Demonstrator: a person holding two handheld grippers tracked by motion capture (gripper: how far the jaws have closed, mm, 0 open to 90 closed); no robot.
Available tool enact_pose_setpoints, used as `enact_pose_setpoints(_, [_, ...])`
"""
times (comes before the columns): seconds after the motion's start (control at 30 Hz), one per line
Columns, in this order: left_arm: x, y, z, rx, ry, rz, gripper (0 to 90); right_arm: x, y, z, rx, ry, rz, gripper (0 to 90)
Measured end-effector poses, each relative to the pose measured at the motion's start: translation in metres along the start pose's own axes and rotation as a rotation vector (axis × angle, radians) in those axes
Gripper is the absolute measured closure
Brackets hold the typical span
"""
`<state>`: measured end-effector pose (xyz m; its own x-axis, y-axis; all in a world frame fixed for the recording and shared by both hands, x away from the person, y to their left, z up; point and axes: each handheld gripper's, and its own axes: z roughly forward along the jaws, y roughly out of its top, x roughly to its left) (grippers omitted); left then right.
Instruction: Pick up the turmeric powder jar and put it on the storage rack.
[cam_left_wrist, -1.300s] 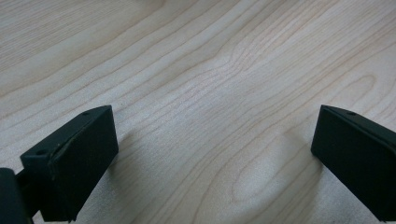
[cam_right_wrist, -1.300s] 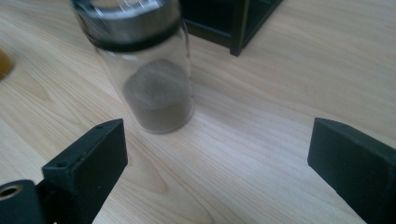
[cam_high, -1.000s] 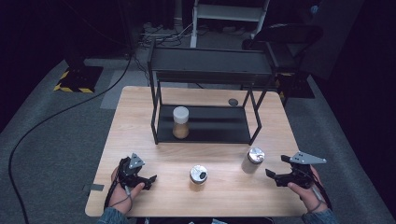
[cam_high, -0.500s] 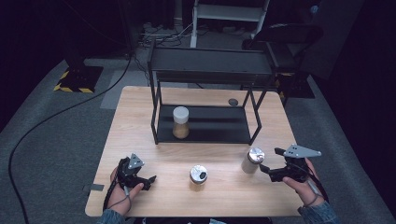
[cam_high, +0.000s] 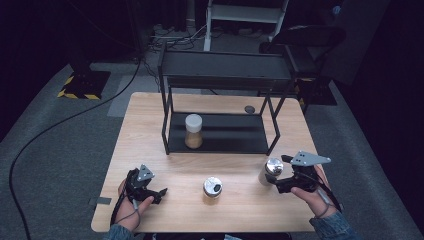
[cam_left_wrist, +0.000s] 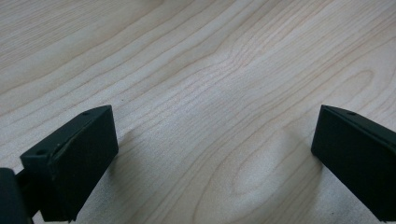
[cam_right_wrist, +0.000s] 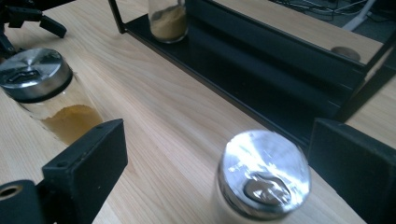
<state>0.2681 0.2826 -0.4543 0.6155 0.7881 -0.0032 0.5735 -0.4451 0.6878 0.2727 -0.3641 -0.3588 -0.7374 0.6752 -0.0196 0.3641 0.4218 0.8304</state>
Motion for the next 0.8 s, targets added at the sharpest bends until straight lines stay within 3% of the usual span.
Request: enact_pose_setpoints(0.8, [0.0,0.0,0.0,0.0,-0.001,0.0,0.4,0.025,0.029,0.041,-0.008,0.094,-0.056,4.5])
